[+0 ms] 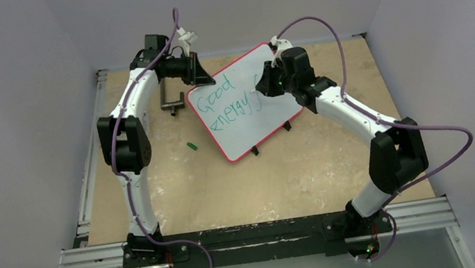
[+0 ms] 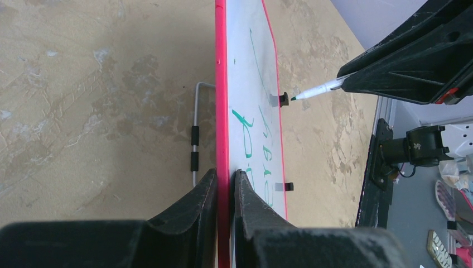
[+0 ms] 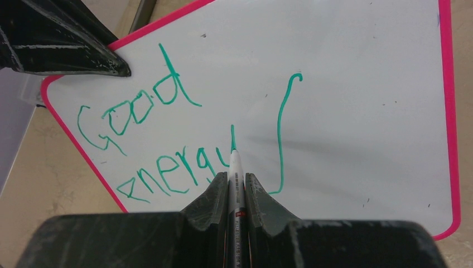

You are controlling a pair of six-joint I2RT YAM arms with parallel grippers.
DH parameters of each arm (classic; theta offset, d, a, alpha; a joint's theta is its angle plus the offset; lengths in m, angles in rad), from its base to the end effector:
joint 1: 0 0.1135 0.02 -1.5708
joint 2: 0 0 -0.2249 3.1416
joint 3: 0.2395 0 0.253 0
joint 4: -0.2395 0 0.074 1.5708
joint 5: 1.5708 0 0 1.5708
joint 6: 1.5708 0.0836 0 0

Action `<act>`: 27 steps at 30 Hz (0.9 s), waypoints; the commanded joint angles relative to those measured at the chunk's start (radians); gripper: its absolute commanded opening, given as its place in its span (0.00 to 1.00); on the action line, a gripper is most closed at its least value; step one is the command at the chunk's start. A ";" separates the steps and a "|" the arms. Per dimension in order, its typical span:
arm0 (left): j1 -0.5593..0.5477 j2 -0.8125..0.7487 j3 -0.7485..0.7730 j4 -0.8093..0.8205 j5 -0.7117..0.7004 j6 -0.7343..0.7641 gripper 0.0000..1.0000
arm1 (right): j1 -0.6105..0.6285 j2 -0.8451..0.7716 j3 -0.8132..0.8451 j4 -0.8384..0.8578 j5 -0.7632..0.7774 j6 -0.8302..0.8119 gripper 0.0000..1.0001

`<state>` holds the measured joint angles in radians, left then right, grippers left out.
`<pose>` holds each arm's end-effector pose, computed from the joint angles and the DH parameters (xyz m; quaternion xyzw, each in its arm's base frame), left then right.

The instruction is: Write a sentence on the whiteboard

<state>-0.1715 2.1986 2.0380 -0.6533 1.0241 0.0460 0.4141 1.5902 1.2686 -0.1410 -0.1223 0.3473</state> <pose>0.4657 -0.1531 0.2301 0.2679 0.7856 -0.4746 0.2929 0.3776 0.1771 0.2476 -0.0605 0.8472 0.2434 0.4683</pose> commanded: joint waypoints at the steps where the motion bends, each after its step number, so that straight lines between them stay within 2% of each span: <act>1: -0.011 -0.065 0.002 0.030 0.022 0.064 0.00 | 0.001 0.003 0.059 0.030 0.013 0.011 0.00; 11: -0.011 -0.066 0.002 0.028 0.022 0.065 0.00 | 0.001 0.068 0.058 0.040 0.062 0.010 0.00; 27: -0.011 -0.067 0.000 0.029 0.022 0.066 0.00 | -0.031 0.080 0.048 0.004 0.181 -0.014 0.00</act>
<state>-0.1715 2.1986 2.0377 -0.6533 1.0229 0.0463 0.3958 1.6779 1.2980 -0.1360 0.0021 0.3492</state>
